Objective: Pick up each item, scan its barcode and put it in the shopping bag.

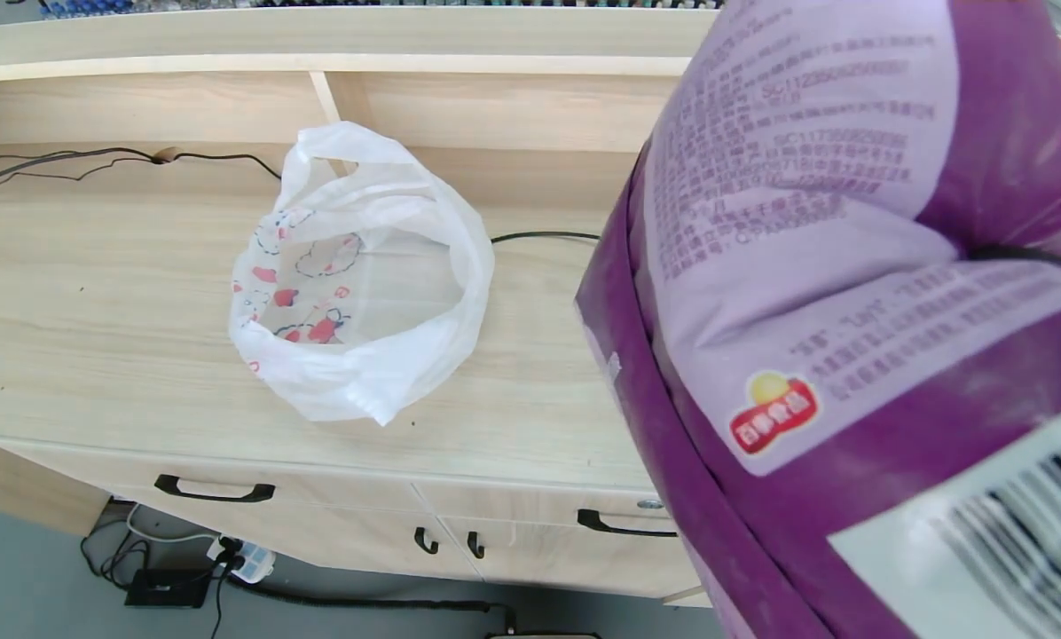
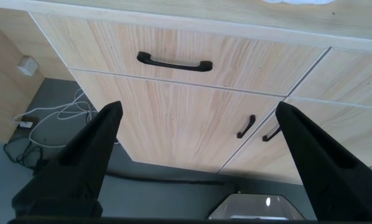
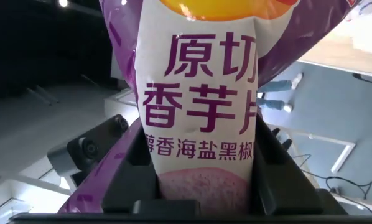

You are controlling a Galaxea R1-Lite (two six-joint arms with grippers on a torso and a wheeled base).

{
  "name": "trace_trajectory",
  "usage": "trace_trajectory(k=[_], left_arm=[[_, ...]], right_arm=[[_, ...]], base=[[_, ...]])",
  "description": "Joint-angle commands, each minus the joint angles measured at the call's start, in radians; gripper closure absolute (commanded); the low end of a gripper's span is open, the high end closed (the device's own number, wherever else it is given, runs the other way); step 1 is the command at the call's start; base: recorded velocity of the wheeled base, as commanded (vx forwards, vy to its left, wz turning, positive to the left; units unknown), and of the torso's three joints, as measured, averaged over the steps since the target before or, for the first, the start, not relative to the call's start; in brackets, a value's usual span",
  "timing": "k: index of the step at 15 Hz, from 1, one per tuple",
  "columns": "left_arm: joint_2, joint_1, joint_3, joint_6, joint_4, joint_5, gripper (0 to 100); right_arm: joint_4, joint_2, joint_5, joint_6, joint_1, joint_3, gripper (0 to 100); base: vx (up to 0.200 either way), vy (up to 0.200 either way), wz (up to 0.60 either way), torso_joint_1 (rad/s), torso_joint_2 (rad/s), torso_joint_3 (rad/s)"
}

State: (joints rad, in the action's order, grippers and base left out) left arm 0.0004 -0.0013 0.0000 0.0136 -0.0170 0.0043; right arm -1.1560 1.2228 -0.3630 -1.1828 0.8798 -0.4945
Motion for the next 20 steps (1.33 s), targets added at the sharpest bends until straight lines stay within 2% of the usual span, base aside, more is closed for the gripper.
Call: trace_trajectory(k=[1,11,14,17,18,20], left_arm=[[0.0,0.001,0.0,0.006,0.0,0.0,0],[0.0,0.0,0.0,0.025,0.003,-0.001,0],[0.0,0.0,0.0,0.025,0.003,-0.001,0],[0.0,0.0,0.0,0.023,0.006,-0.001,0],[0.0,0.0,0.0,0.023,0.006,0.0,0],[0.0,0.0,0.0,0.023,0.006,-0.001,0]], right_arm=[[-0.041,0.072,-0.019,-0.017,0.015,-0.001,100],[-0.12,0.104,-0.021,-0.046,0.025,0.005,100],[-0.12,0.1,-0.022,-0.02,-0.033,0.001,100],[-0.056,0.104,-0.021,0.238,-0.127,-0.003,100],[-0.022,0.121,-0.016,0.436,-0.151,-0.01,100],[0.041,0.132,-0.001,0.69,-0.156,-0.027,100]], base=[[0.0,0.0,0.0,0.0,0.0,0.0],[0.0,0.0,0.0,0.0,0.0,0.0],[0.0,0.0,0.0,0.0,0.0,0.0],[0.0,0.0,0.0,0.0,0.0,0.0],[0.0,0.0,0.0,0.0,0.0,0.0],[0.0,0.0,0.0,0.0,0.0,0.0]])
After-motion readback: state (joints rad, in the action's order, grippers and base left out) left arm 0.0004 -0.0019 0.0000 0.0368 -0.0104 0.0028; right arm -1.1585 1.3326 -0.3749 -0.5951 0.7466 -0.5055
